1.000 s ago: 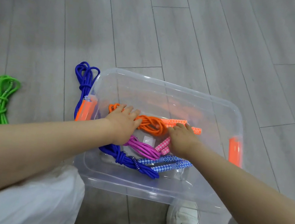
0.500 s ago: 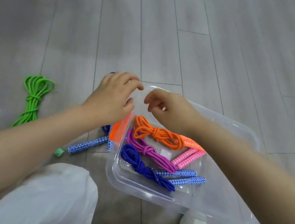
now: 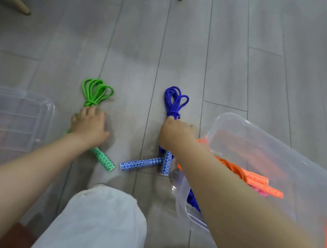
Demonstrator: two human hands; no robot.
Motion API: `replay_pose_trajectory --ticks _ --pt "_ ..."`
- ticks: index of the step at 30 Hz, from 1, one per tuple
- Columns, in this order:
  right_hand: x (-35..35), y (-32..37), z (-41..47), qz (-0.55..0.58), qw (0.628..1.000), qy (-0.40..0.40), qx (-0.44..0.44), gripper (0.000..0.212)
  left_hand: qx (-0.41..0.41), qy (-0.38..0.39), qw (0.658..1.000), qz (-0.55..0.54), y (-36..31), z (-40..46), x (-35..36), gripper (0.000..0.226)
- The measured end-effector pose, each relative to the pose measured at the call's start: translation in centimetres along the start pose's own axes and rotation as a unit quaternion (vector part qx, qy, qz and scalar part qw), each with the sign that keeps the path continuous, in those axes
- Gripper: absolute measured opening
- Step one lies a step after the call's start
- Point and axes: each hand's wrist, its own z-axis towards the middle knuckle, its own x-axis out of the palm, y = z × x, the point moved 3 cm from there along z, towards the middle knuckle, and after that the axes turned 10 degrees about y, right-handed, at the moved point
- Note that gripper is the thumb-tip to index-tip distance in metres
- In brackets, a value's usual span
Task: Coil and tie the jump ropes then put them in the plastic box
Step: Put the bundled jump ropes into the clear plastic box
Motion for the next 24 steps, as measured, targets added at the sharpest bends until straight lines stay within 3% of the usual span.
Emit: replay_pose_trajectory --ticks 4,7,9,12,14,19,24 --pt "2.6 2.2 2.2 0.050 0.996 0.070 -0.005 0.038 -0.029 -0.036 0.995 -0.084 3.1 -0.1 1.3 0.085" --pt "4.2 3.4 3.0 0.095 0.992 0.079 -0.001 0.038 -0.048 -0.038 0.989 -0.138 4.1 0.2 1.6 0.092" --pt "5.0 3.7 3.1 0.133 0.989 0.055 0.018 0.039 -0.057 -0.040 0.988 -0.135 4.7 0.5 1.9 0.091" --pt "5.4 3.1 3.4 0.189 0.978 -0.049 0.069 0.046 -0.057 -0.045 0.984 -0.161 5.0 1.0 2.0 0.081" --pt "5.5 2.1 3.6 0.239 0.961 -0.094 0.106 0.059 -0.056 -0.043 0.981 -0.180 4.8 1.2 2.0 0.076" --pt "6.2 0.8 5.1 0.399 0.900 -0.036 0.172 0.084 -0.032 -0.050 0.984 -0.168 3.8 1.4 2.1 0.074" --pt "7.4 1.1 5.5 0.355 0.918 0.032 0.171 0.050 0.039 -0.123 0.989 -0.078 2.7 1.2 1.8 0.066"
